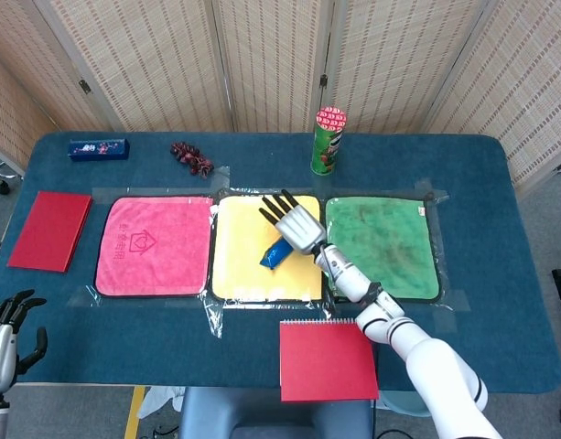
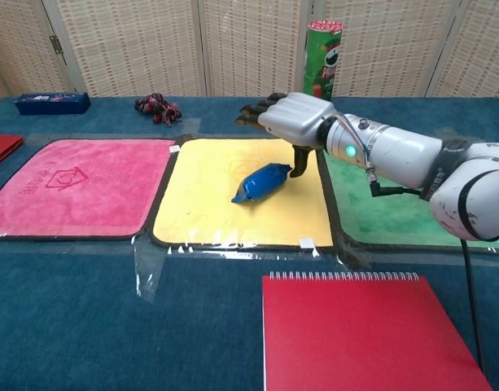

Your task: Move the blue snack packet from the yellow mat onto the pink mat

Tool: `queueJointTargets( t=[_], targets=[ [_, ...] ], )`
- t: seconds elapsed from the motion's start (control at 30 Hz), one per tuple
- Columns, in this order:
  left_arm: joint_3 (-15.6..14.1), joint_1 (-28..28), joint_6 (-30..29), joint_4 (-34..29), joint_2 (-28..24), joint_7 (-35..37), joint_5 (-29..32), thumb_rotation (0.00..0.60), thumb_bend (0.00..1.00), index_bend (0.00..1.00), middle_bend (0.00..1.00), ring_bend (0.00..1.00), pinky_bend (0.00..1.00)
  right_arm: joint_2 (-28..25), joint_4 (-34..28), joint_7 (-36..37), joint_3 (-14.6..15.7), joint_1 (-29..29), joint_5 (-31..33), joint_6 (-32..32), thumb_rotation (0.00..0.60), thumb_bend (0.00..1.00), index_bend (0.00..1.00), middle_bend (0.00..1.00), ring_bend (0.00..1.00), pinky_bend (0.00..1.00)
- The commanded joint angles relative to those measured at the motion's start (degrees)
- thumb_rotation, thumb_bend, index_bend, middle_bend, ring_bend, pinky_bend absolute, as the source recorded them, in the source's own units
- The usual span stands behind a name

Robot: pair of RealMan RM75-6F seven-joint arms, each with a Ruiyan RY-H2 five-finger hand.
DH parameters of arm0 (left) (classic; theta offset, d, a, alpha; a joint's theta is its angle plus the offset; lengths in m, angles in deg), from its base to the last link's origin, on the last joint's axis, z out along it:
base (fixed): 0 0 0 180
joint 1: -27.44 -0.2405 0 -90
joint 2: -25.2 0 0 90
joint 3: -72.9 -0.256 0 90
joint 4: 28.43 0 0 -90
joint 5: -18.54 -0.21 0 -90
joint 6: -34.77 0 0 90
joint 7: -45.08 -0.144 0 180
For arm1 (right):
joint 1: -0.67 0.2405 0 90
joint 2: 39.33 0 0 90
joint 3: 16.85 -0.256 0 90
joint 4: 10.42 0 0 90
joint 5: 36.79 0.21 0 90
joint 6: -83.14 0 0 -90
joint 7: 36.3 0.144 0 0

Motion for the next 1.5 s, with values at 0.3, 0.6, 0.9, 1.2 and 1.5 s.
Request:
queueJointTargets(
  t=[0.3,0.6,0.9,1.2,1.5],
  targets=[
    [-0.30,-1.00,-0.78,0.38,-0.44,0.69,0.13,0.600,0.58,0.31,0.21,0.19,0.02,5.07,2.84,-3.00,-1.58,3.65,2.08,0.51,0.600,0.12,0.00,0.00,0.00,0.00],
    [-0.35,-1.36,-0.97,0.59,-0.60,0.90,0.03,0.600,0.58,0.31,0.21,0.19,0.02,8.46,1.82,-4.97,-4.22,6.53,4.47,-0.61,0.600,0.12,0.00,0.00,0.00,0.00],
    [-0.21,-1.42,-1.30,0.35,-1.19,0.90,-0.58,0.600,0.58,0.31,0.21,0.19,0.02,6.95,-2.70,-7.08,-4.82,6.35,5.29,-2.80,0.600,0.12,0.00,0.00,0.00,0.00],
    [0.76,1.07,0.46,-0.96,-2.09,-0.34,-2.69,0.600,0.58,0.30,0.21,0.19,0.02,-9.17,-22.85,-8.69,-2.27,-2.44,4.47,-9.66,0.600,0.12,0.00,0.00,0.00,0.00],
    [2.57,7.09,5.71,-1.88,-4.48,0.47,-6.58,0.600,0.58,0.29,0.21,0.19,0.04,-31.39,-49.84,-14.62,0.68,-14.12,5.86,-16.94,0.600,0.12,0.00,0.00,0.00,0.00]
  ],
)
